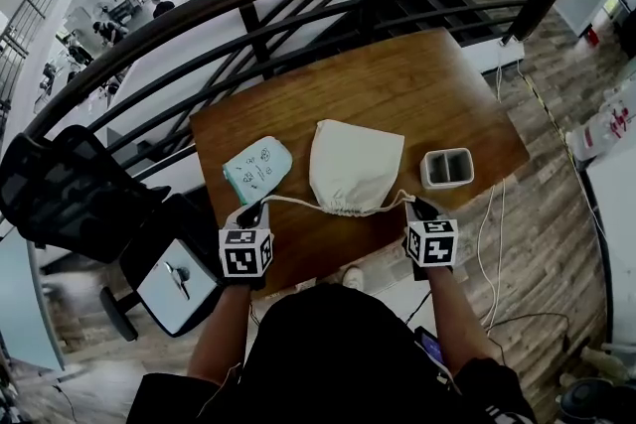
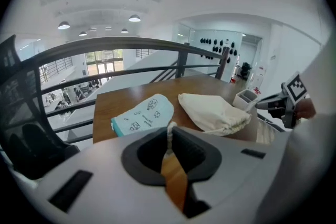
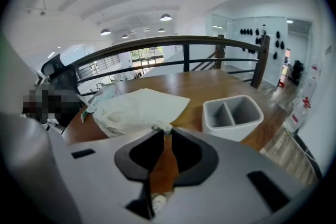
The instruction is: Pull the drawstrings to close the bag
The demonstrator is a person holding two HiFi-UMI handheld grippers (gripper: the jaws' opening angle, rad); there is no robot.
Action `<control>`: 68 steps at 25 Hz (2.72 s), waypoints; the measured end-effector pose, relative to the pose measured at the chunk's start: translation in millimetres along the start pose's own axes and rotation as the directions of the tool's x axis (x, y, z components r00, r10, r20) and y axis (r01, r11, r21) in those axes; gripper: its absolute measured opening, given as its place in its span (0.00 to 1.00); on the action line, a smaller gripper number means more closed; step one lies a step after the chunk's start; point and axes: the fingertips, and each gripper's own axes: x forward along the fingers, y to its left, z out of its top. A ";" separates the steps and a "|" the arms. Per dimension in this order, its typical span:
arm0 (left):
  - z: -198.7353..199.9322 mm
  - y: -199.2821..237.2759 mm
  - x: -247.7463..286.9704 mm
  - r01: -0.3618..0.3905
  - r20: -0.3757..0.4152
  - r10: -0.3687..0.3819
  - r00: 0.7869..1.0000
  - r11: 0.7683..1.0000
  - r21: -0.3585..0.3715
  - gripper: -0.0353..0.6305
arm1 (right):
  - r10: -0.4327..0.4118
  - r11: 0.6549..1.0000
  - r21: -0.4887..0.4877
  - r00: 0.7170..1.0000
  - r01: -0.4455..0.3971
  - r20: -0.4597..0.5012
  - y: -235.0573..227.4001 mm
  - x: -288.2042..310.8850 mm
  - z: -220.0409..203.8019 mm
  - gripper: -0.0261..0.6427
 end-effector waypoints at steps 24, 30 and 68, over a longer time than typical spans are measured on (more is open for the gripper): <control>20.1 -79.3 -3.9 0.294 0.079 -0.297 0.952 0.955 0.050 0.42 | 0.292 0.953 -0.108 0.953 -0.283 0.080 122.5 -6.0 37.0 0.39; 44.2 -76.2 -9.7 0.278 0.142 -0.289 0.947 0.956 0.093 0.38 | 0.261 0.965 -0.058 0.950 -0.254 0.170 102.7 -20.9 55.5 0.36; 136.8 -46.2 -103.3 0.201 0.542 -0.259 0.799 0.965 0.165 0.09 | 0.127 0.984 0.027 0.795 -0.177 0.594 35.7 -120.6 120.5 0.03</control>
